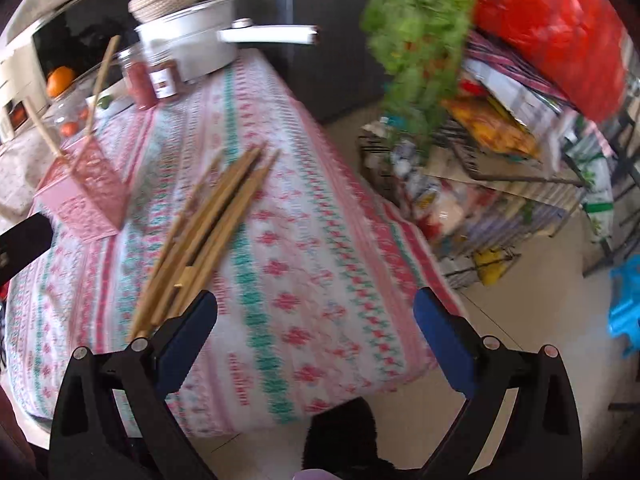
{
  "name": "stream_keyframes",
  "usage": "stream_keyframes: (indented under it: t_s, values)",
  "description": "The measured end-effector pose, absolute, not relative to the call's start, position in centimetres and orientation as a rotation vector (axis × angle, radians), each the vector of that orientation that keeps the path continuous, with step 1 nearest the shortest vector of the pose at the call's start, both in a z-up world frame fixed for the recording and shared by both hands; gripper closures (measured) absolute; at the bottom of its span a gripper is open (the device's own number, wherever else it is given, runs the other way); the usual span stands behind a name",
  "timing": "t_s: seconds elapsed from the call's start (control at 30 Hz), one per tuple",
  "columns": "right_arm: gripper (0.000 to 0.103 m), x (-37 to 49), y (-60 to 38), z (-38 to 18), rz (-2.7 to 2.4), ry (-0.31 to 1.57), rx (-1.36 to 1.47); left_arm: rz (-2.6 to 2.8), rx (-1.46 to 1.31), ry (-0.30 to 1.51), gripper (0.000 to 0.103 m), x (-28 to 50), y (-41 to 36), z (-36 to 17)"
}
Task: Organize utensils
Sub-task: 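Grasp another chopstick from the pile with the left tool while the right tool grasps one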
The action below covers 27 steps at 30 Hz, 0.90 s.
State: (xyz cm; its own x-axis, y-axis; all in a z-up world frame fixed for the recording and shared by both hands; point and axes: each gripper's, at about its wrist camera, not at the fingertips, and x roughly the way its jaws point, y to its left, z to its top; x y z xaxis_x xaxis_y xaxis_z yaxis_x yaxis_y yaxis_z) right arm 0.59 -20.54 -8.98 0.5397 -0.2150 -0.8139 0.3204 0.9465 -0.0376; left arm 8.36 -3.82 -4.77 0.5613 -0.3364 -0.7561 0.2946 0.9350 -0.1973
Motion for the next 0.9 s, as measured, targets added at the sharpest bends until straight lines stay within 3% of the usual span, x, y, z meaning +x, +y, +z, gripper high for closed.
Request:
stream_keyframes:
  t_s: [0.13, 0.33, 0.8, 0.9]
  values:
    - [0.007, 0.3, -21.5, -9.5, -0.346, 0.952, 0.102, -0.417, -0.021, 1.029, 0.041, 12.8, -8.3, -6.3]
    - [0.007, 1.3, -21.4, -10.2, -0.301, 0.992, 0.137, -0.367, -0.007, 1.222, 0.059, 20.7, -12.7, -9.5]
    - [0.007, 3.0, -21.0, -11.1, -0.251, 1.042, 0.189, -0.268, 0.045, 1.299, 0.078, 26.7, -14.2, -14.0]
    - [0.007, 3.1, -20.9, -11.3, -0.259, 1.049, 0.185, -0.257, 0.141, 1.246, 0.089, 26.1, -15.0, -14.2]
